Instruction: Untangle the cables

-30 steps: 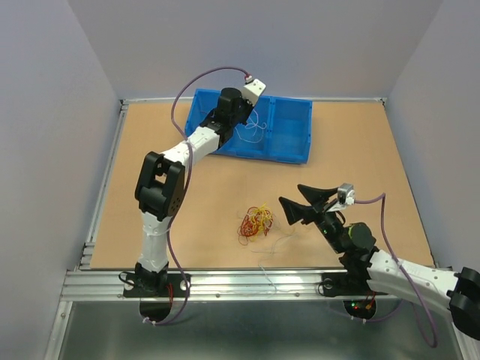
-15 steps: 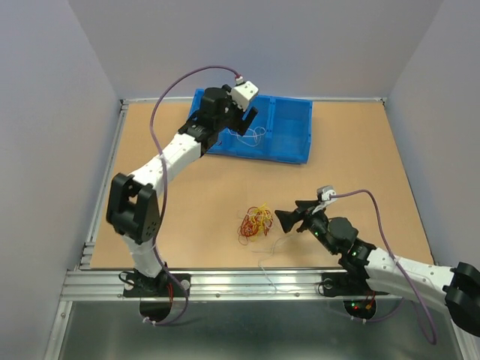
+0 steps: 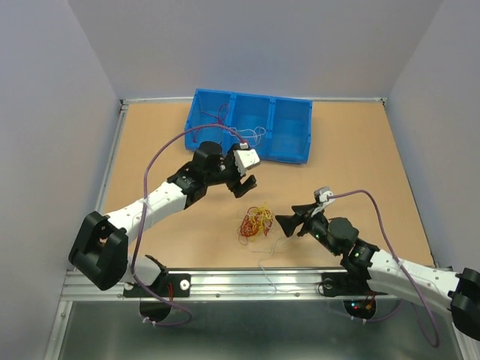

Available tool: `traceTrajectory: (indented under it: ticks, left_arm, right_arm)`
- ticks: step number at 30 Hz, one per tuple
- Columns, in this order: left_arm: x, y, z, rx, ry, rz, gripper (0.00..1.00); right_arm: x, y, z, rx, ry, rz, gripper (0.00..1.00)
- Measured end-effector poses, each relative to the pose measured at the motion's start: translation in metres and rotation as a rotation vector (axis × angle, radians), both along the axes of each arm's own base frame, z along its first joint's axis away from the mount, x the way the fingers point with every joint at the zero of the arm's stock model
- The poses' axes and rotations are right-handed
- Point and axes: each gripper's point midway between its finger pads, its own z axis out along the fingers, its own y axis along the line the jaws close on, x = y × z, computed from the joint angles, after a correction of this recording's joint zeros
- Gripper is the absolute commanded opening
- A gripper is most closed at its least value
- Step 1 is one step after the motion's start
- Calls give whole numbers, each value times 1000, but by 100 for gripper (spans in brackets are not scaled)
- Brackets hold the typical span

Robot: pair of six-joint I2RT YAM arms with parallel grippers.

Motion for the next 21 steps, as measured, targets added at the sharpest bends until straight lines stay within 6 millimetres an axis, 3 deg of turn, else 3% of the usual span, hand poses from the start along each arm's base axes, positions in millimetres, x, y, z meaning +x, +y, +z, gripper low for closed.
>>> traceTrajectory:
  ticks: [4, 8, 11, 13, 17, 21]
  left_arm:
    - [-22, -7, -14, 31, -12, -115, 85]
    - [-58, -27, -19, 57, -74, -300, 85]
    - [-81, -30, -27, 81, -98, -408, 84]
    - [-85, -30, -30, 92, -106, -434, 80]
    - [-86, -29, -38, 121, -106, -454, 63]
    - [-89, -33, -60, 167, -61, -473, 58]
  right_arm:
    - [-1, 0, 0, -1, 2, 4, 80]
    - [-1, -1, 15, 43, -32, 3, 80]
    - [-2, -2, 27, 80, -61, 3, 80]
    - [-3, -3, 33, 98, -75, 3, 80]
    - [-4, -5, 45, 131, -101, 3, 80]
    - [-5, -6, 48, 146, -112, 2, 80]
